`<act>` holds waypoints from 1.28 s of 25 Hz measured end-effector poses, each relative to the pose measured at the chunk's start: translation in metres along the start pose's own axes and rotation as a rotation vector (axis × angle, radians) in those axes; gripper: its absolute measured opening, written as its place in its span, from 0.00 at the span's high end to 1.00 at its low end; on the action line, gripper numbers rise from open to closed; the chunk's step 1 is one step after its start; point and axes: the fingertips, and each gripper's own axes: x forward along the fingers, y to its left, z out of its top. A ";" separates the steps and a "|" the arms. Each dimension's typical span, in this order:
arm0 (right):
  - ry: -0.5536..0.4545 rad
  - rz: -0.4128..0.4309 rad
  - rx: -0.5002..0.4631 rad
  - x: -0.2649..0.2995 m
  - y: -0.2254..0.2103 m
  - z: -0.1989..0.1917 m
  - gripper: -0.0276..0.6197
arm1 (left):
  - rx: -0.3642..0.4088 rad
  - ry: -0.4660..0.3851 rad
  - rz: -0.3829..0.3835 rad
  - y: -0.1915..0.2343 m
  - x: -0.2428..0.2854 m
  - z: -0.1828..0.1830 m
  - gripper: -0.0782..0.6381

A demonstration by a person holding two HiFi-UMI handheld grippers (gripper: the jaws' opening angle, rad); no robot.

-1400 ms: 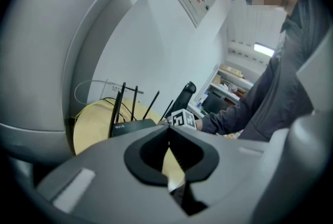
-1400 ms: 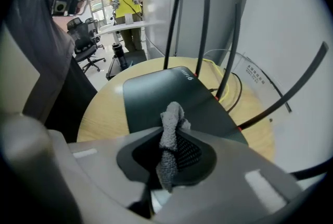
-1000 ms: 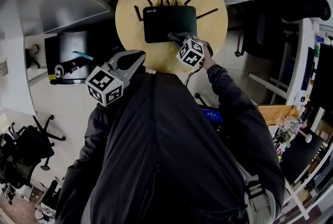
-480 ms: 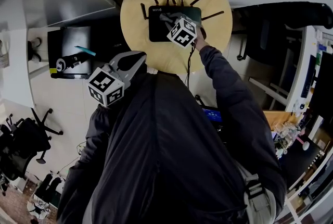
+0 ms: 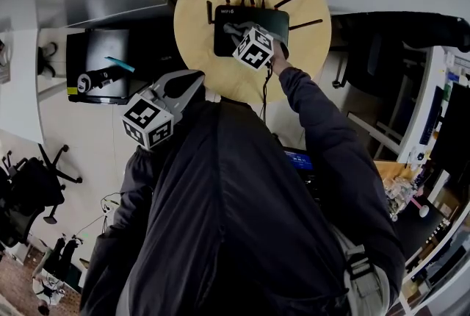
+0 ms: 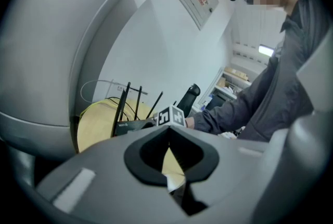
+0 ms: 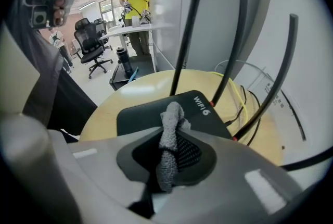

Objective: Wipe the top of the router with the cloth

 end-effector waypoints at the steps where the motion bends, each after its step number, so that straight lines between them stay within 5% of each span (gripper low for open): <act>1: -0.005 0.012 0.009 -0.002 0.012 -0.004 0.91 | 0.001 0.001 -0.003 0.001 0.001 0.000 0.89; 5: -0.042 0.031 0.054 -0.009 0.055 -0.014 0.91 | 0.008 0.010 -0.026 0.003 0.005 0.003 0.89; 12: -0.043 0.067 0.114 -0.009 0.057 -0.010 0.91 | 0.044 0.042 -0.084 -0.003 0.019 0.006 0.89; 22: -0.306 0.027 0.253 -0.112 0.056 0.041 0.91 | 0.087 0.064 -0.144 -0.009 0.034 0.013 0.89; 32: -0.367 -0.055 0.283 -0.162 0.054 0.031 0.91 | 0.096 0.079 -0.172 -0.015 0.044 0.014 0.89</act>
